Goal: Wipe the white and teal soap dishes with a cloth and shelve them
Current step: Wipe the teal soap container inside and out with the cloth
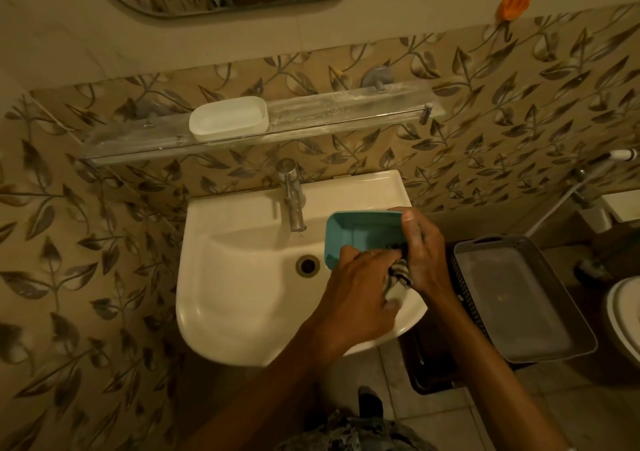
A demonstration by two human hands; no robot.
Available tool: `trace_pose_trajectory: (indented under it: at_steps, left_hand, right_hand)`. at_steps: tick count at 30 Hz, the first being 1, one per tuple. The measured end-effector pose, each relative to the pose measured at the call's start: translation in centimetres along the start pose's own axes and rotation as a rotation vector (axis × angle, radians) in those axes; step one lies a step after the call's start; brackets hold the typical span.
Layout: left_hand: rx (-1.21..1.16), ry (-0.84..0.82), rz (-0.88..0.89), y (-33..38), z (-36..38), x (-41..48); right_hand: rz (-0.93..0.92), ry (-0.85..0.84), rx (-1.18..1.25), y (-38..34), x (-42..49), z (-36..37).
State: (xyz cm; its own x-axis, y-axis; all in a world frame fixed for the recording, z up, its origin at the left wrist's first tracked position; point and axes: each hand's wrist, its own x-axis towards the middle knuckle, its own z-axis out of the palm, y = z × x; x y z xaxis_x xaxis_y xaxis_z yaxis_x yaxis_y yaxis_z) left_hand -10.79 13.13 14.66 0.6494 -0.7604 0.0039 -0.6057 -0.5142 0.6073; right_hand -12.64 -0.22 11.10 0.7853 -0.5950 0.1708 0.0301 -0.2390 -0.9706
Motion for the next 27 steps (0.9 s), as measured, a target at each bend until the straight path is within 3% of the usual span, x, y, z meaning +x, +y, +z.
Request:
trace_pose_trajectory:
  at_steps: [3,6,10,13,17,21,27]
  left_hand:
    - [0.333,0.069,0.124,-0.6,-0.1,0.1]
    - [0.399,0.080,0.211,-1.6,-1.7,0.8]
    - [0.451,-0.018,0.404,-2.7,-3.8,1.0]
    - [0.474,-0.116,0.535,-2.8,-4.8,0.7]
    - [0.545,-0.203,0.296,-2.6,-3.6,0.2]
    - [0.616,-0.101,0.173,-1.3,-1.9,-0.3]
    - [0.102,0.065,-0.106,0.5,-0.6,-1.5]
  right_hand:
    - [0.150,-0.001,0.154,-0.3,-0.6,0.5]
    - [0.484,-0.036,0.542,-0.1,-1.5,0.4]
    - [0.727,-0.383,1.093,0.1,-1.4,-1.6]
    - [0.867,-0.539,1.148,-0.3,-0.8,-2.1]
    - [0.848,-0.478,0.923,-0.3,0.4,-1.6]
    - [0.736,-0.440,0.863,-0.3,0.7,-0.6]
    - [0.699,-0.283,0.941,0.2,-0.1,1.2]
